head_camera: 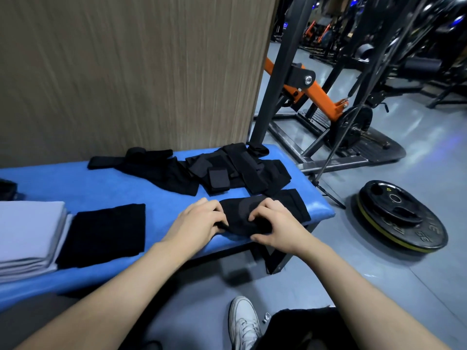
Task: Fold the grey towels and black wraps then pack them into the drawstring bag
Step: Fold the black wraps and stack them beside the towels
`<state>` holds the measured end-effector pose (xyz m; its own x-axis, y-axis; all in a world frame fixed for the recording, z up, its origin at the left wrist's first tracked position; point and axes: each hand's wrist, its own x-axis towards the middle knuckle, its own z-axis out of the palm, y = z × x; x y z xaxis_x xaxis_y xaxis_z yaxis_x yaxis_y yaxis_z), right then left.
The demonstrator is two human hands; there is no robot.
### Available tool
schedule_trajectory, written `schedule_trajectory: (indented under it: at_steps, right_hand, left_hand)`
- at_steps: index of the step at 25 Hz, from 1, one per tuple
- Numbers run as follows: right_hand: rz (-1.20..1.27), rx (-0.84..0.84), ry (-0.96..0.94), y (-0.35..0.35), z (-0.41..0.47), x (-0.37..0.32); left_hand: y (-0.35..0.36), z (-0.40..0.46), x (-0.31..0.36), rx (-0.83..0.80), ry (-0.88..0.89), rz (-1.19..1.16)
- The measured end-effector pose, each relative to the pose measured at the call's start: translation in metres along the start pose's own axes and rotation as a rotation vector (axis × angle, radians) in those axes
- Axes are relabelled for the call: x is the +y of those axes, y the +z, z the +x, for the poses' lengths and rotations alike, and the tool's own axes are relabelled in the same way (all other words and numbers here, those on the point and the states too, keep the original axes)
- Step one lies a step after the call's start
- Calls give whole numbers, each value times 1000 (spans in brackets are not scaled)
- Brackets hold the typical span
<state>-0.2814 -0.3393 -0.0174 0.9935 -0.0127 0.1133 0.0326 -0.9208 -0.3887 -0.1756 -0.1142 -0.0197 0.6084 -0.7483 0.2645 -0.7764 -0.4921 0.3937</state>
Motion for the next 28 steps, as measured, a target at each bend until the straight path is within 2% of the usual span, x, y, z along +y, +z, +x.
schedule_trajectory:
  at_steps: [5,13,20,23,28]
  right_hand:
    - [64,2,97,-4,1,1]
    - [-32,-8,366,-16,3,4]
    - [180,-34,627,-20,0,-10]
    - [189,-50,677,-21,-3,-12]
    - [536,44,713,-25,-7,-16]
  left_hand:
    - [-34,-34,-28,-84,-48,76]
    - [-64,-67,-31,-165,-87,109]
    - [-59,-70,-36,-139,-92,90]
    - [-59,-71,-37,-146,-98,99]
    - [-57,-69,-39,-180,-120,86]
